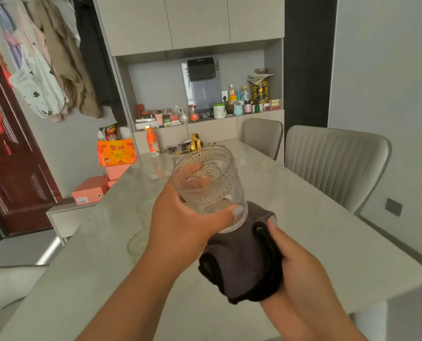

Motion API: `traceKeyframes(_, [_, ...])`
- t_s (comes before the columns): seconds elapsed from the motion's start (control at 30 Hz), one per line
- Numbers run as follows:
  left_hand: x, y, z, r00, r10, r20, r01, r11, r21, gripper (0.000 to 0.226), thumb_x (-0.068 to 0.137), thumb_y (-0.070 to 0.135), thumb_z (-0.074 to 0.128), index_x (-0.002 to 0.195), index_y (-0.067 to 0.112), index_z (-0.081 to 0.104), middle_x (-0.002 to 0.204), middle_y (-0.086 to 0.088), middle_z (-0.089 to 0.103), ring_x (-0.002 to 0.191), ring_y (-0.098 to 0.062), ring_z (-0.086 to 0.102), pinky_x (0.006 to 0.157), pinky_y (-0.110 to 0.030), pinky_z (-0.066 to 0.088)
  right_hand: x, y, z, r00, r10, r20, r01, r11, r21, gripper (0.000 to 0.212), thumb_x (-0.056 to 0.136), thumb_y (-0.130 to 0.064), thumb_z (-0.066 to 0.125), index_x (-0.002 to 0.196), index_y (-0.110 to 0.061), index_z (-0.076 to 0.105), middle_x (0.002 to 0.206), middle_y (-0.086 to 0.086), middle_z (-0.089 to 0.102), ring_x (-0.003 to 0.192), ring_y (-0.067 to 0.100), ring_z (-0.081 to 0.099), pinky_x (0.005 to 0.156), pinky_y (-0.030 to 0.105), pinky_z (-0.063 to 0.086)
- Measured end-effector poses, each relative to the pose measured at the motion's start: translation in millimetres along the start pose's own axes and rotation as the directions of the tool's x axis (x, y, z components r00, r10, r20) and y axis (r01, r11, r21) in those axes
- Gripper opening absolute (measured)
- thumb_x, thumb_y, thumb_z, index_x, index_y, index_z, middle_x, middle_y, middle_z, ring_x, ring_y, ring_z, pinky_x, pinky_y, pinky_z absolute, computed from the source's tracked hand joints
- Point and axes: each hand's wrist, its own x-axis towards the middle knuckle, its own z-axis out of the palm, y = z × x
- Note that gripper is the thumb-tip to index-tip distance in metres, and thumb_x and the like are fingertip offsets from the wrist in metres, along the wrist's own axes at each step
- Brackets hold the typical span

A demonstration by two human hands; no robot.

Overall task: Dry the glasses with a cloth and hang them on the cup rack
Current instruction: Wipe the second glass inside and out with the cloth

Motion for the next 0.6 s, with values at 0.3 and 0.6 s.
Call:
traceKeyframes(0.3, [-6.1, -6.9, -7.8, 0.923, -0.308, 0.233, 0.302, 0.951, 0.061, 0.080, 0.048, 0.036, 0.092, 0.114, 0.038, 0.048, 0.104, 0.019, 0.068, 0.086, 0.014, 0.064, 0.067, -0.011, 0.050, 8.8, -43.2, 1.7, 0.894, -0.440, -0.080, 0.384, 0.846, -0.369, 0.030, 0.096, -0.032, 0.042, 0.118, -0.033, 0.062, 0.108, -0.017, 0.072, 0.100, 0.003, 0.068, 0.081, 0.025, 0.056])
traceKeyframes(0.6, [-2.7, -1.9, -13.0, 0.758, -0.331, 0.562, 0.494, 0.854, -0.163, 0.057, 0.048, 0.034, 0.075, 0.103, 0.019, 0.074, 0.103, -0.010, 0.075, 0.100, -0.030, 0.069, 0.088, -0.042, 0.050, 10.0, -47.6, 4.5, 0.897, -0.255, 0.361, 0.442, 0.514, -0.735, 0.017, 0.083, -0.038, 0.054, 0.095, -0.037, 0.067, 0.087, -0.012, 0.072, 0.082, 0.002, 0.068, 0.065, 0.012, 0.049])
